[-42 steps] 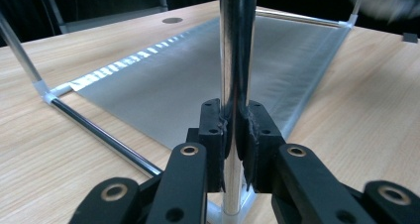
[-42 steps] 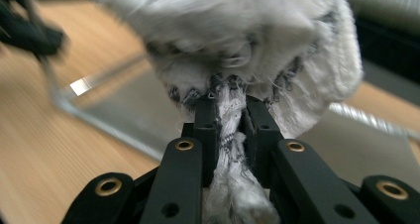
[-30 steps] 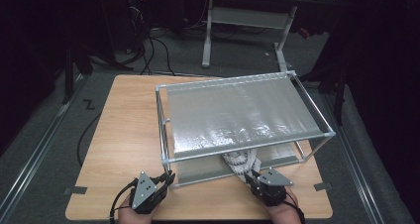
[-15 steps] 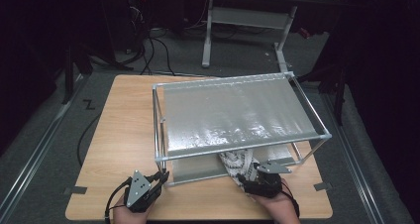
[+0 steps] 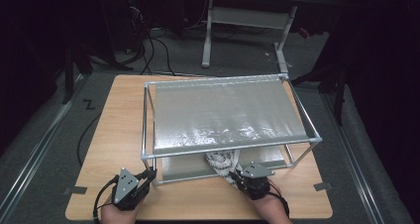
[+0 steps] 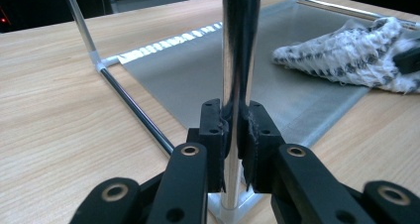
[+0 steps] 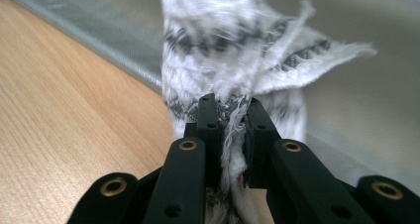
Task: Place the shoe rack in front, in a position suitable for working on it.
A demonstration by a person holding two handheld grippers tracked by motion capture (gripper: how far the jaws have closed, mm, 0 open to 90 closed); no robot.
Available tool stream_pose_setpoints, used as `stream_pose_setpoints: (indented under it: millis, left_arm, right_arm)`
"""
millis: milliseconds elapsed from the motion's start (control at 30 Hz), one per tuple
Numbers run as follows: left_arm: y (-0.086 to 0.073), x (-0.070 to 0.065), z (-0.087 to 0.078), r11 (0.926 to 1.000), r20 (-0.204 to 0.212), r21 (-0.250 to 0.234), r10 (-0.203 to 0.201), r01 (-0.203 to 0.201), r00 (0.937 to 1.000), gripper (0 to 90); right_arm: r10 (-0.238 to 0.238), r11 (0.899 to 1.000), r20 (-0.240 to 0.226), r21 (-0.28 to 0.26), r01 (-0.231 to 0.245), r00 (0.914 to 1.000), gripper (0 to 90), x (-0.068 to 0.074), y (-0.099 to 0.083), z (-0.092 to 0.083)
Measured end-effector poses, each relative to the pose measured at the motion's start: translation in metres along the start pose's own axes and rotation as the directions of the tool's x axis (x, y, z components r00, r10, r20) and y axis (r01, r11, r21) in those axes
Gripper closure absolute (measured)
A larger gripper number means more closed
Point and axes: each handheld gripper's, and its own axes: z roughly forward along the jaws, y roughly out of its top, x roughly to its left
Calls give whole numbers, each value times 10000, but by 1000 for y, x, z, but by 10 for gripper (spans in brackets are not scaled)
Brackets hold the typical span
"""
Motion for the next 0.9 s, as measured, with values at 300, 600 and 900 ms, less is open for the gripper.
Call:
stream_pose_setpoints:
  millis: [300,600,900]
  left_arm:
    - [4,10,0,9993,114,115,366,-368,9993,800]
    - [-7,26,-8,9996,-304,-242,127,-134,9995,801]
    - [-19,39,-28,9996,-894,-273,-52,28,9960,799]
  right_arm:
    - [359,9980,1976,-573,-250,9796,816,-27,-16,-45]
    - [890,9932,3430,401,-1092,9351,814,-57,-42,-51]
    - [431,9972,3002,450,-593,9529,808,-54,-25,-18]
